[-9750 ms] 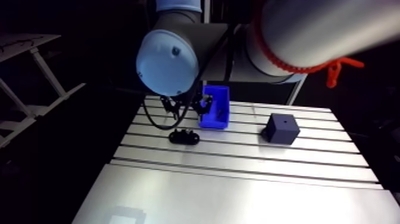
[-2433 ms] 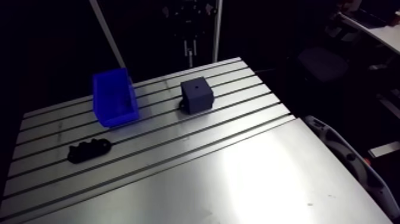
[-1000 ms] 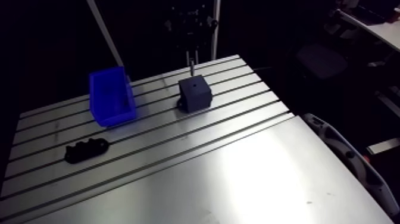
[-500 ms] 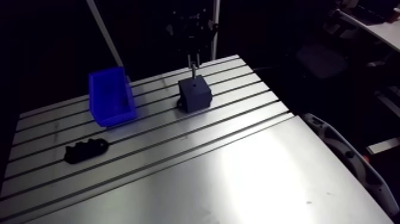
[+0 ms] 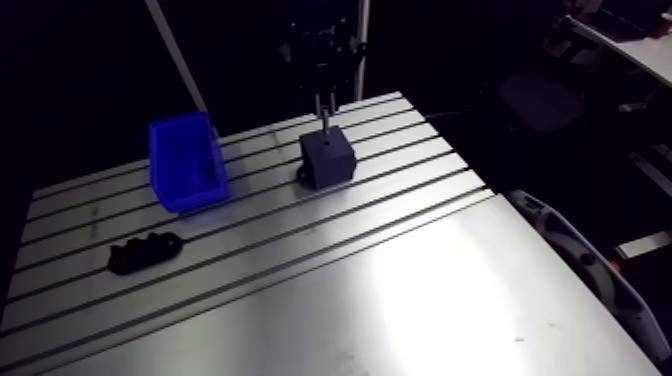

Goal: Pick up the M10 bolt and insert it into the hole until fully seated.

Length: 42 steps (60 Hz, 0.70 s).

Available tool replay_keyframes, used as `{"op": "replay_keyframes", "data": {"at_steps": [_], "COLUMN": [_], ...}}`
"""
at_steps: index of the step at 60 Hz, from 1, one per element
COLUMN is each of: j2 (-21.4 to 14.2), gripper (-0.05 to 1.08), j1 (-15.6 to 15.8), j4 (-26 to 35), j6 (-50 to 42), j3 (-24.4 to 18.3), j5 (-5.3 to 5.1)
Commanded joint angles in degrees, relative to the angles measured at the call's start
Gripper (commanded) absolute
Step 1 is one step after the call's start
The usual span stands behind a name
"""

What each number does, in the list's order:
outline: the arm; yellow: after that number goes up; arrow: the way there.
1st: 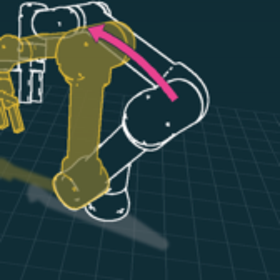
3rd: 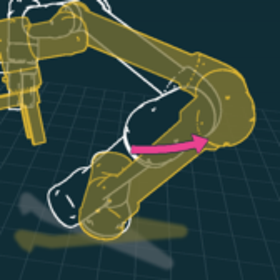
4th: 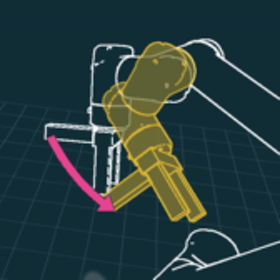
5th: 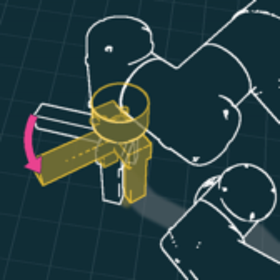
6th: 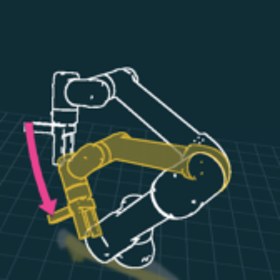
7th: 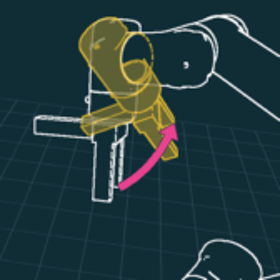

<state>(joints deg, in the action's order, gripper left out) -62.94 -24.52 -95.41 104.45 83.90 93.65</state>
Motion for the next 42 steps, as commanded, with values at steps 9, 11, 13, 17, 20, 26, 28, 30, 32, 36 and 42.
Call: {"op": "replay_keyframes", "data": {"at_steps": [9, 11, 13, 17, 20, 26, 28, 30, 32, 36, 42], "j2": [0.0, 0.1, 0.0, 0.0, 0.1, 0.1, 0.1, 0.1, 0.1, 0.1, 0.1], "gripper": [1.08, 1.08, 1.08, 1.08, 1.08, 1.08, 1.08, 1.08, 1.08, 1.08, 1.08], "j1": [0.0, 0.0, 0.0, 0.0, 0.1, 0.1, 0.1, 0.1, 0.1, 0.0, 0.0], "j4": [-1.1, -1.1, -1.1, -1.1, -1.1, -1.1, -1.1, -1.1, -1.1, -1.1, -1.1], "j6": [-0.1, 0.0, 0.0, 0.0, 0.1, 0.1, 0.1, 0.1, 0.1, 0.1, 0.1], "j3": [0.6, 0.6, 0.6, 0.6, 0.6, 0.6, 0.7, 0.7, 0.8, 0.9, 1.0], "j5": [0.01, 0.07, 0.08, 0.07, 0.07, 0.00, 0.07, 0.08, 0.08, 0.08, 0.01]}}
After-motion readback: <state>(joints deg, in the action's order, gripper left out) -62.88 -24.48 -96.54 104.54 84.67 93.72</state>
